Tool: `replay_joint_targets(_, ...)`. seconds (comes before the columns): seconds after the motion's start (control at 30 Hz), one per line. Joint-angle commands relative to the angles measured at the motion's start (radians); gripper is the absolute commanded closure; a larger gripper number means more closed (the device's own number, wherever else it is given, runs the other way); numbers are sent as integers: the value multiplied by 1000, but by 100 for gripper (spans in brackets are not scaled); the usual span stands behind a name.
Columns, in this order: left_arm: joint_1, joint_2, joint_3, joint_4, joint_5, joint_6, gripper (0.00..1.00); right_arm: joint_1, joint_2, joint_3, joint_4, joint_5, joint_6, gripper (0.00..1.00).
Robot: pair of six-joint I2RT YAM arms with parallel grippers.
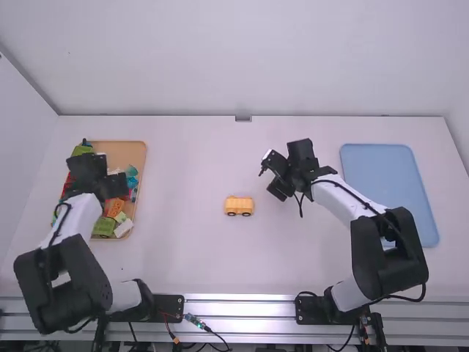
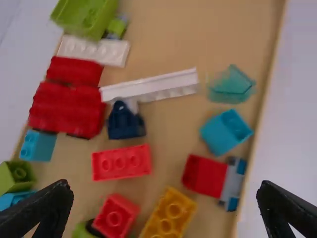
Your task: Assemble lego blocks to make yellow taxi
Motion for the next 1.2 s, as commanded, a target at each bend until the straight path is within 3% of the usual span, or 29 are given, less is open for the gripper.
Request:
replay_joint_targets(0.0,90,79,94,-67,220,129,1,0,-16,23,12,2,-5,1)
replay_joint_targets(0.2,145,326,305,-255,403,389,1,-2,-16,23,71,2,-5,1)
replay_joint_targets(0.4,129,442,359,-311,528,443,1,-2,-16,23,71,5,-16,1)
replay_joint_targets(0.77,141,447,345,-274,354,277,0,-2,-16,23,75,6,-51,1)
replay_joint_targets(0.8,140,447,343,-279,353,278,2,-2,-16,23,79,6,-50,1)
replay_joint_targets(0.9,140,447,337,-297,359,316,24,-2,-16,23,86,6,-50,1)
replay_joint_targets(1.03,134,447,324,-305,384,355,31,-2,-16,23,91,5,-50,1)
replay_joint_targets(1.17,139,447,329,-311,385,372,50,-2,-16,23,98,5,-47,1)
